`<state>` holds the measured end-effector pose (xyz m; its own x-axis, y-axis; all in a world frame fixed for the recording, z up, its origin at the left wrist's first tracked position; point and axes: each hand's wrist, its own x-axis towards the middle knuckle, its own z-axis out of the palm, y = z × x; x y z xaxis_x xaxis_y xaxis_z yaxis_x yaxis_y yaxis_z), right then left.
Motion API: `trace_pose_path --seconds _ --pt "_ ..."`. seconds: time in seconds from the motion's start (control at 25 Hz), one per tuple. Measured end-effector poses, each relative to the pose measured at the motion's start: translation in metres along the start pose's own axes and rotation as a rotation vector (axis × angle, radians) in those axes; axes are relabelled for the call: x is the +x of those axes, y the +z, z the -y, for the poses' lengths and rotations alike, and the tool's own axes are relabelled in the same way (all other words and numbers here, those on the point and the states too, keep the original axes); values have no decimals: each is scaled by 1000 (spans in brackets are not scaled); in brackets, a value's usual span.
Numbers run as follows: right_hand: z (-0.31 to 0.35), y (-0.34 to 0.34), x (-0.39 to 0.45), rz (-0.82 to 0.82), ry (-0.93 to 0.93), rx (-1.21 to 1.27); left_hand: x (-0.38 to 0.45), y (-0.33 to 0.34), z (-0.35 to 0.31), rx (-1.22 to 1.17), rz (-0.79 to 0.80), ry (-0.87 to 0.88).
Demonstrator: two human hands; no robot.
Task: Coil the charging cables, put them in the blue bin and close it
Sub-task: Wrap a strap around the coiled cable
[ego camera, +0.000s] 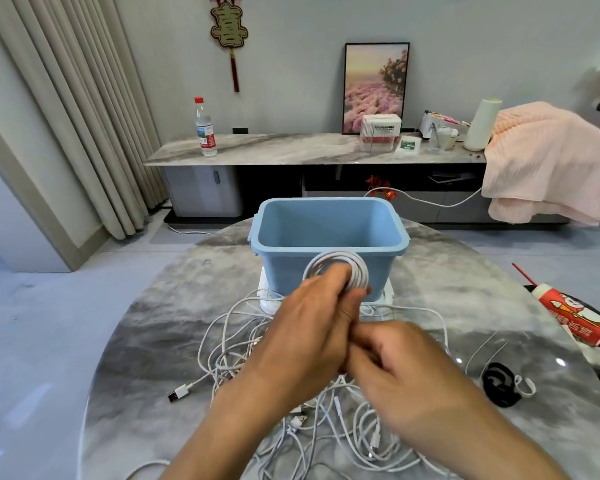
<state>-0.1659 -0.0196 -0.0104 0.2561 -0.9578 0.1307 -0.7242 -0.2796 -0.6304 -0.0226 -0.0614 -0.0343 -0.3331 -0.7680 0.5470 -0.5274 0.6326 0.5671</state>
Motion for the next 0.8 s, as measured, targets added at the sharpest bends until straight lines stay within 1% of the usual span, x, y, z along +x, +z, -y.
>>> trace_pose_path --seconds 0.08,0.12,0.16,0.24,0.28,0.32,0.4,0.48,0.52,0.56,0.64,0.72,0.8 --pt "-7 -21 0 -78 -95 -103 3 -4 4 42 35 11" --pt "-10 -31 1 -111 -154 -150 4 -5 4 32 50 2" --pt "-13 -41 3 -145 -223 -196 4 -5 3 -37 81 -21" --pt "-23 -55 8 -249 -342 -225 5 -5 -2 -337 195 -102" --pt "-28 -61 10 -296 -368 -188 6 -6 -6 -502 256 -152" --pt "-34 -64 13 -327 -365 -97 6 -8 -11 -651 311 -210" --pt "-43 -65 17 -344 -293 235 6 -12 -19 -974 382 -312" --pt "-47 -51 23 -338 -197 504 5 -15 -26 -1328 401 -337" --pt "-46 -37 26 -323 -159 592 4 -16 -27 -1480 363 -330" --pt "-44 -22 28 -298 -128 654 5 -16 -26 -1607 289 -339" --pt "-32 7 28 -229 -55 678 8 -20 -17 -1779 59 -393" --pt "-20 29 23 -134 30 614 13 -29 -4 -1818 -175 -440" --pt "-7 43 15 -34 57 460 16 -31 6 -1733 -333 -500"
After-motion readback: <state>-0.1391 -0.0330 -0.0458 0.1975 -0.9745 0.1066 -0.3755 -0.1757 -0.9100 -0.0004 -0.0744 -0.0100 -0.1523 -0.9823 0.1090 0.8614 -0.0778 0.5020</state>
